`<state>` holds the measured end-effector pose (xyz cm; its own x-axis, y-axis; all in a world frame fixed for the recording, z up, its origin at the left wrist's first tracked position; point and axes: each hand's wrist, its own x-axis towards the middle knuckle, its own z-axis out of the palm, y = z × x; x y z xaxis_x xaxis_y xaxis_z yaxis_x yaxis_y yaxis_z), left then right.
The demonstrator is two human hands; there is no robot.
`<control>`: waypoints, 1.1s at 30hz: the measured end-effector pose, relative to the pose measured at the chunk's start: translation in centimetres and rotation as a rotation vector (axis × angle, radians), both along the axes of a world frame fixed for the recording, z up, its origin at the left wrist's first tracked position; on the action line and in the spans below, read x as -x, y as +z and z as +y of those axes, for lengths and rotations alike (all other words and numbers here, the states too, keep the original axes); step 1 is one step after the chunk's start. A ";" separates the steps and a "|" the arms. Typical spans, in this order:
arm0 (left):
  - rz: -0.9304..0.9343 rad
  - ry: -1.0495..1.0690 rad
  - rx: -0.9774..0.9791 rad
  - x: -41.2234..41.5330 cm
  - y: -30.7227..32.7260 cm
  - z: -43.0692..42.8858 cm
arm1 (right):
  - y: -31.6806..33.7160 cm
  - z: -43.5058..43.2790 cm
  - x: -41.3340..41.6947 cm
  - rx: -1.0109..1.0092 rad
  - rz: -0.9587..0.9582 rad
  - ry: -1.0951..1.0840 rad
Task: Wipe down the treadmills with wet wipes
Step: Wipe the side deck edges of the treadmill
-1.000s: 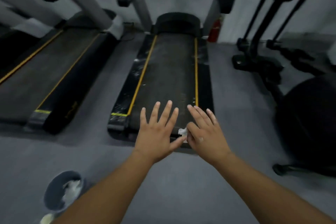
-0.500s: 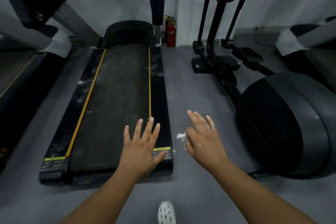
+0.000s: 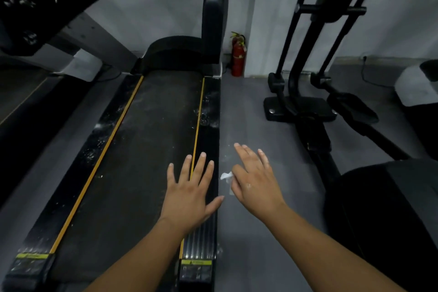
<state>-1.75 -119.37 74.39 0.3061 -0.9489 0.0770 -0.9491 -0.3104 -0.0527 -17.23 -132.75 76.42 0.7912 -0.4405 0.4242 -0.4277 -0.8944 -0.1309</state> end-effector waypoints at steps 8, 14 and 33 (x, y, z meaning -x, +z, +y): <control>-0.004 0.236 0.009 -4.3 -0.9 -14.4 | -1.9 -17.5 -7.9 0.023 -0.004 0.222; 0.109 0.558 0.048 -4.8 -2.3 -22.7 | -4.1 -28.9 -12.0 0.010 0.079 0.411; 0.150 0.733 -0.061 -16.5 -15.1 -38.6 | -17.6 -47.1 -27.7 -0.011 0.173 0.633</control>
